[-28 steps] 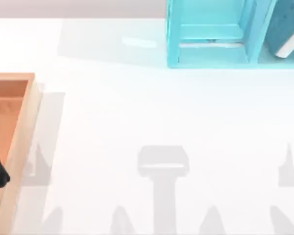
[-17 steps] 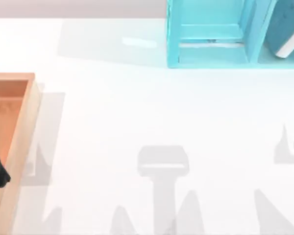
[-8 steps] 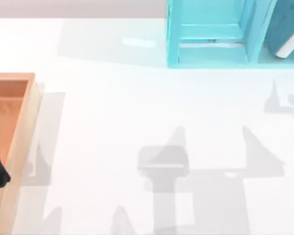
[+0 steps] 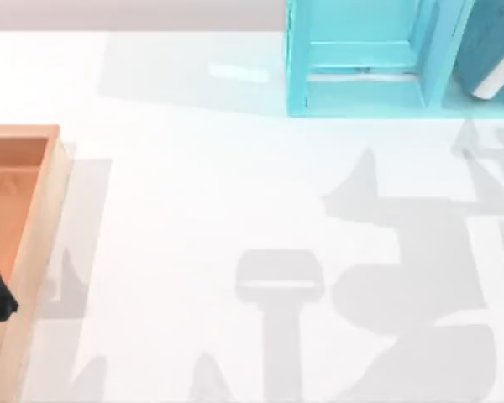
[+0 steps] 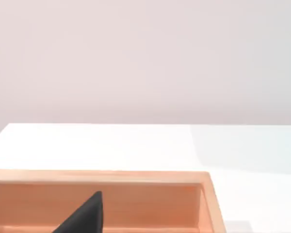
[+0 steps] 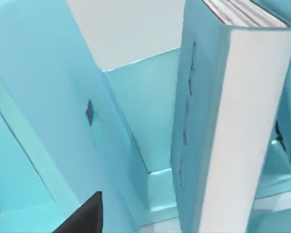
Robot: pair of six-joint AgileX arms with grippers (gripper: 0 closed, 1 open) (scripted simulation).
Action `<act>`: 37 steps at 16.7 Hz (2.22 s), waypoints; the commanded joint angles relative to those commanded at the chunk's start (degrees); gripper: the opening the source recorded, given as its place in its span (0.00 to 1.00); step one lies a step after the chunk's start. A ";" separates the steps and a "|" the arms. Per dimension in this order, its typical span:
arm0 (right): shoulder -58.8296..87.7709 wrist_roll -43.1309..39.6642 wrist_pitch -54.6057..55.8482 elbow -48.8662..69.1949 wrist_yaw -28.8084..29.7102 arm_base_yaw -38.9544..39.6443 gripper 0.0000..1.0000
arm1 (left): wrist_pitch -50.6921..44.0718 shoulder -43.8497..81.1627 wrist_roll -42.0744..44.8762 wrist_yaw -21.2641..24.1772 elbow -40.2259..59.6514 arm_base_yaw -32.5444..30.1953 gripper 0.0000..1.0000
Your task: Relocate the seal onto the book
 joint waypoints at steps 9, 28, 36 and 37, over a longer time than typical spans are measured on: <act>14.84 2.67 8.65 5.66 -1.14 -0.55 1.00 | 0.00 0.00 0.00 0.00 0.00 0.00 1.00; 29.59 2.75 -3.75 32.79 0.85 1.25 1.00 | 0.00 0.00 0.00 0.00 0.00 0.00 1.00; 29.59 2.75 -3.75 32.79 0.85 1.25 0.62 | 0.00 0.00 0.00 0.00 0.00 0.00 1.00; 29.59 2.75 -3.75 32.79 0.85 1.25 0.55 | 0.00 0.00 0.00 0.00 0.00 0.00 1.00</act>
